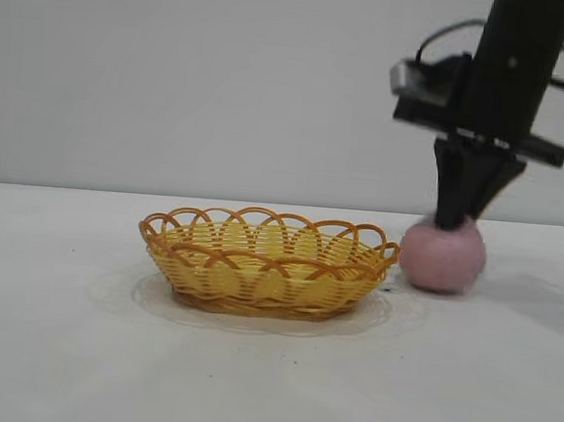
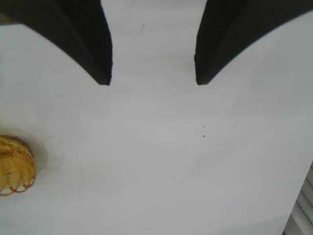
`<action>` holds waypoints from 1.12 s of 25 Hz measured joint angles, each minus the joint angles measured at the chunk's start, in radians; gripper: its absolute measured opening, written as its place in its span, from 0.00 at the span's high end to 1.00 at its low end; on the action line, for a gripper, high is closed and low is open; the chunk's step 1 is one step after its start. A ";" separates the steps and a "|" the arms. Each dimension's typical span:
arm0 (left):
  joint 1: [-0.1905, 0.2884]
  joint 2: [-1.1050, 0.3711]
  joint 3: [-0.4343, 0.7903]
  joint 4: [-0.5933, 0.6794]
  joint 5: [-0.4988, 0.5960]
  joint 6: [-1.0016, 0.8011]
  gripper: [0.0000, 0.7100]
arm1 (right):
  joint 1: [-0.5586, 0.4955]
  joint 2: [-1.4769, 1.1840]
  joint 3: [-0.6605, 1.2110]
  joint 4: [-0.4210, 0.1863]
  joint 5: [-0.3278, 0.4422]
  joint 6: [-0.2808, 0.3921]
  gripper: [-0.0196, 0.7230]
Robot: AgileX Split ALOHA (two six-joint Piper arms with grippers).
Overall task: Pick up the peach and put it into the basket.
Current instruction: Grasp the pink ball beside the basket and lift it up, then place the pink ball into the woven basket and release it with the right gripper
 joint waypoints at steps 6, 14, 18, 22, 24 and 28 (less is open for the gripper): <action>0.000 -0.002 0.000 0.000 0.000 0.000 0.53 | 0.067 -0.154 0.000 0.143 -0.004 -0.098 0.97; 0.000 -0.002 0.000 0.000 0.000 0.000 0.53 | 0.239 -0.094 0.000 0.153 -0.016 -0.110 0.97; 0.000 -0.002 0.000 0.000 0.000 0.000 0.53 | 0.271 -0.013 0.000 0.153 -0.028 -0.110 0.97; 0.000 -0.002 0.000 0.000 0.000 0.000 0.53 | 0.273 0.037 0.000 0.144 -0.039 -0.106 0.97; 0.000 -0.002 0.000 0.000 0.000 0.000 0.53 | 0.273 0.041 0.000 0.142 -0.041 -0.105 0.90; 0.000 -0.002 0.000 0.000 0.000 0.000 0.53 | 0.273 0.041 0.000 0.142 -0.043 -0.103 0.77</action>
